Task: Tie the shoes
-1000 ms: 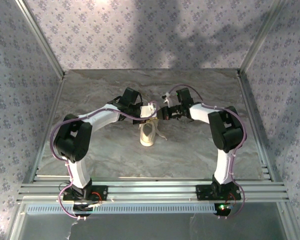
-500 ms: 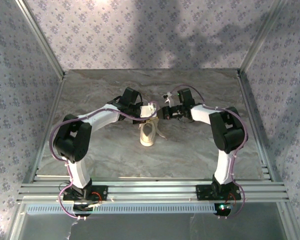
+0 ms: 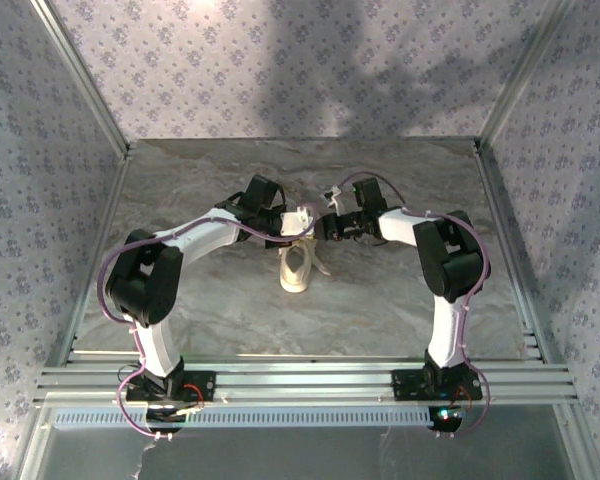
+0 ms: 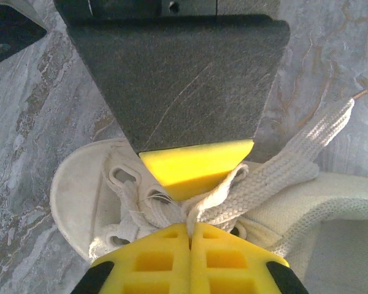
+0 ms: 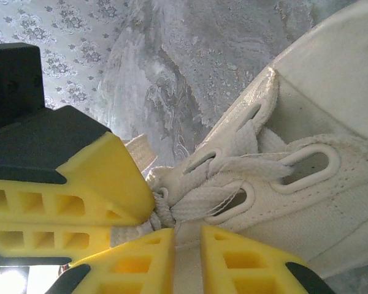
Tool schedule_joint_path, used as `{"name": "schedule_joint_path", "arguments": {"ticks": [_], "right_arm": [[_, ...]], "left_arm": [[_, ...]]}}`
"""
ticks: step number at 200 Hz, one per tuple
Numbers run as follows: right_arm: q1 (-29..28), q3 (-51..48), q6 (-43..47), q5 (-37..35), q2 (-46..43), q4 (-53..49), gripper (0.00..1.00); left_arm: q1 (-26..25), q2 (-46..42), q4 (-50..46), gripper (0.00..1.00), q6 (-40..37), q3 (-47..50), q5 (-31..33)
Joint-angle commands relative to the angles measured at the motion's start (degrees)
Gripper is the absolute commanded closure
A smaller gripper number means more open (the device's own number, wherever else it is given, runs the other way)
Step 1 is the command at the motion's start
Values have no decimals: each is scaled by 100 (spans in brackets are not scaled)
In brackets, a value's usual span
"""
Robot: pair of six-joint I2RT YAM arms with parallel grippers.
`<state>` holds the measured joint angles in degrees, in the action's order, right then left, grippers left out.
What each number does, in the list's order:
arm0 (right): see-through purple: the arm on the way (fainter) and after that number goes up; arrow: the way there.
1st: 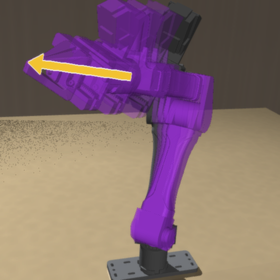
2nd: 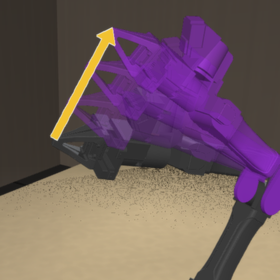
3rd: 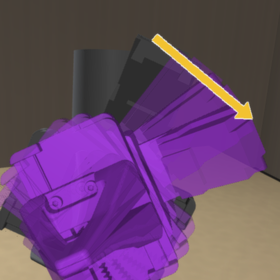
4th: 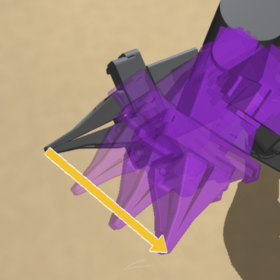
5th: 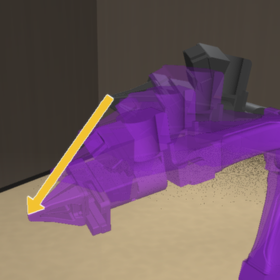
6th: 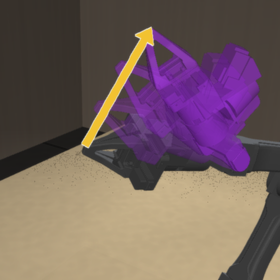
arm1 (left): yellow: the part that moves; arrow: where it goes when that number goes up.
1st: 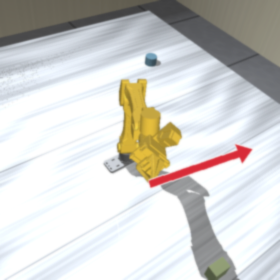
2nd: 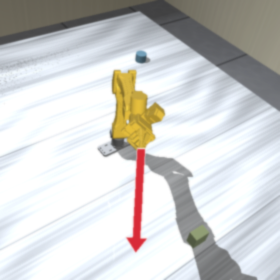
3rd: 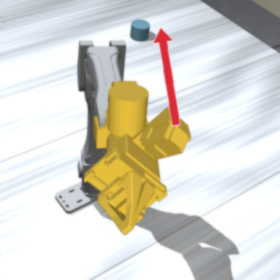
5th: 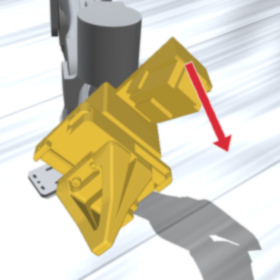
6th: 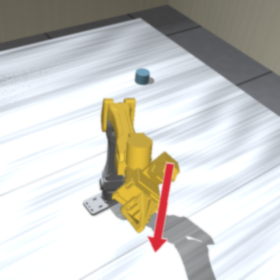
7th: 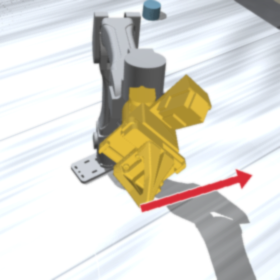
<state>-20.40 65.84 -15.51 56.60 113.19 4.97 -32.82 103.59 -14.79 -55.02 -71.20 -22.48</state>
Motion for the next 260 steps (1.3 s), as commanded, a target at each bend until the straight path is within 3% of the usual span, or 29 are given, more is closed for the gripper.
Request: {"name": "schedule_joint_path", "arguments": {"ticks": [1,60,106,138,157,197,235,260], "right_arm": [[-60,112,-31,237,-50,-8,81],[-95,51,-75,201,-121,59,75],[-52,-14,-37,54,-231,32,72],[-31,-55,-14,27,-302,3,70],[-25,-74,-7,18,-341,-5,68],[-35,-91,30,0,-378,-97,67],[-60,-149,28,0,-437,-85,65],[-69,-179,11,35,-490,-92,81]], "left_arm": [[-34,73,-110,95,-158,-166,-2],[-49,116,-84,87,-162,-184,-6],[-58,142,-46,76,-157,-175,-94],[-67,161,-66,74,-166,-186,-125],[-64,217,-116,75,-184,-232,-134],[-94,276,-134,88,-174,-309,-117],[-101,316,-79,92,-151,-333,-46],[-119,313,-51,92,-148,-296,30]]}}
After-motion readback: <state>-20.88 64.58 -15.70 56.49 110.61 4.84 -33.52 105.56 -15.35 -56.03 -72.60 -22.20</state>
